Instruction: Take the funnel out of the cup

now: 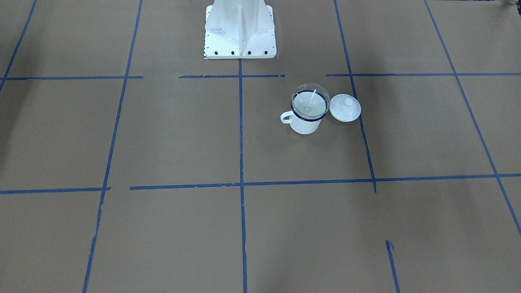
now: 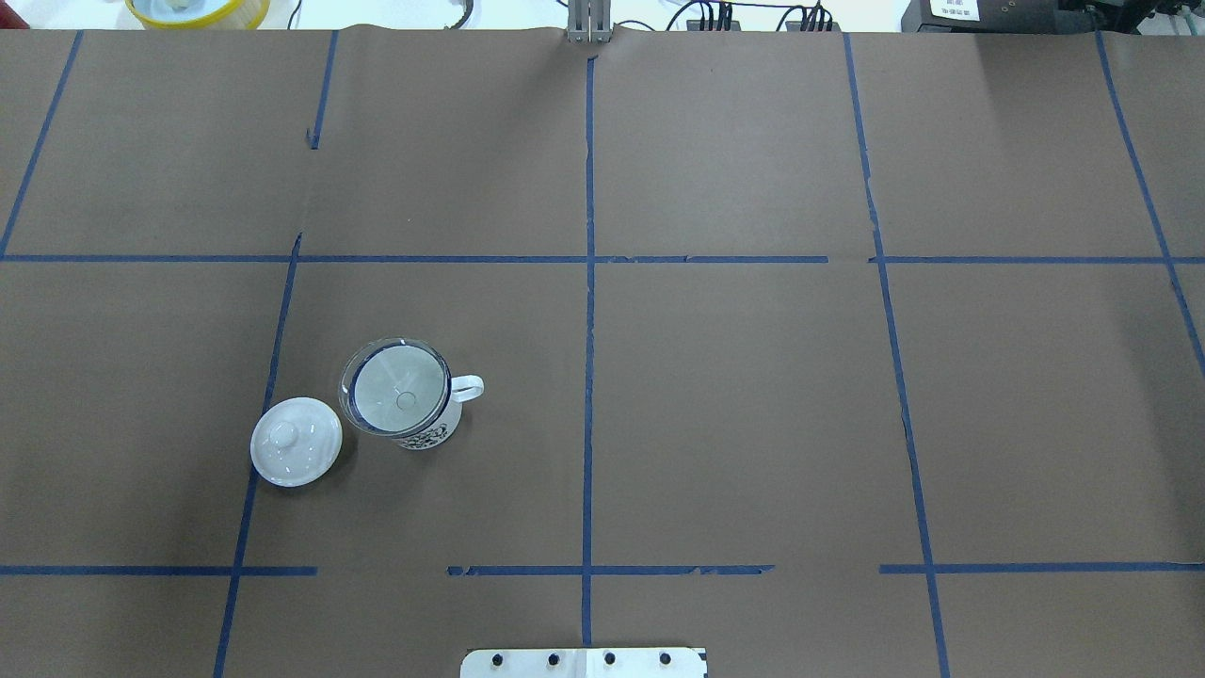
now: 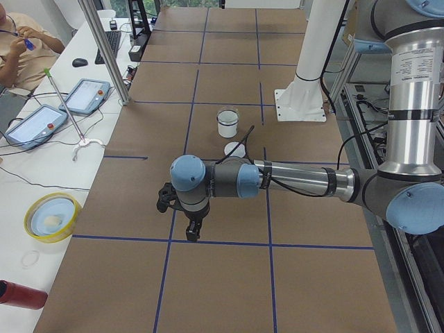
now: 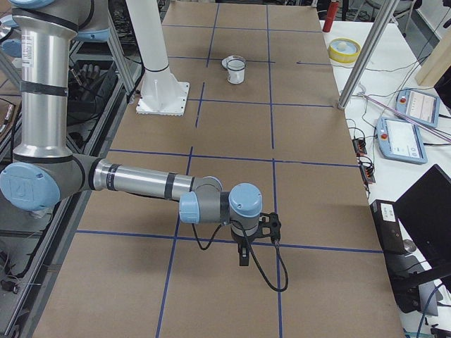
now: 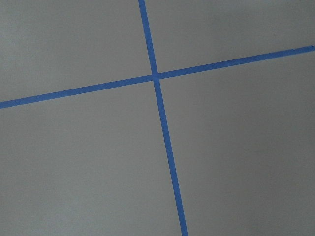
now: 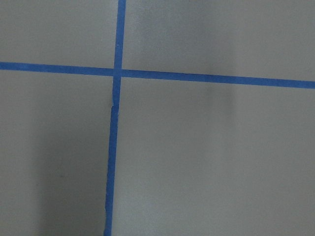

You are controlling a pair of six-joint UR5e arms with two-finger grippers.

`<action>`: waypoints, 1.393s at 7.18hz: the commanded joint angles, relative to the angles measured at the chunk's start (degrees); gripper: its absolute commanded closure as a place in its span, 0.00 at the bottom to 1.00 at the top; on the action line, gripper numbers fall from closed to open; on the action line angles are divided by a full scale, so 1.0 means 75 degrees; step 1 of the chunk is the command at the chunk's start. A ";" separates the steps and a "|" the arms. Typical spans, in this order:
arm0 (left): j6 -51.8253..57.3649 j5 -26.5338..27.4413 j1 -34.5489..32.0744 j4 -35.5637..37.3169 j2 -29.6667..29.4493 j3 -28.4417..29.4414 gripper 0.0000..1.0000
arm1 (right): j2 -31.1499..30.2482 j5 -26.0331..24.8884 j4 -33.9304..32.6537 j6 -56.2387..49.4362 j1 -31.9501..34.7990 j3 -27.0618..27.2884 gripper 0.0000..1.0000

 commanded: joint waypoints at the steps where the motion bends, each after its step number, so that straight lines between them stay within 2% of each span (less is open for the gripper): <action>1: 0.0046 0.0010 0.0003 -0.0046 0.0043 -0.0013 0.00 | 0.0000 0.0000 0.0000 0.0000 0.0000 0.0000 0.00; 4: -0.0023 -0.0002 0.0165 -0.0047 -0.0143 -0.0118 0.00 | 0.0000 0.0000 0.0000 0.0000 0.0000 0.0000 0.00; 7: -0.0245 0.0033 0.0307 -0.0117 -0.1767 -0.0259 0.00 | 0.0000 0.0000 0.0000 0.0000 0.0000 0.0000 0.00; 8: -0.1732 0.0080 0.0342 -0.0152 -0.2562 -0.0305 0.00 | 0.0000 0.0000 0.0000 0.0000 0.0000 0.0000 0.00; 9: -0.2976 0.0196 0.0783 -0.0883 -0.2639 -0.0782 0.00 | 0.0000 0.0000 0.0000 0.0000 0.0000 0.0000 0.00; 10: -0.4114 0.0232 0.1008 -0.1738 -0.2605 -0.0925 0.00 | 0.0000 0.0000 0.0000 0.0000 0.0000 0.0000 0.00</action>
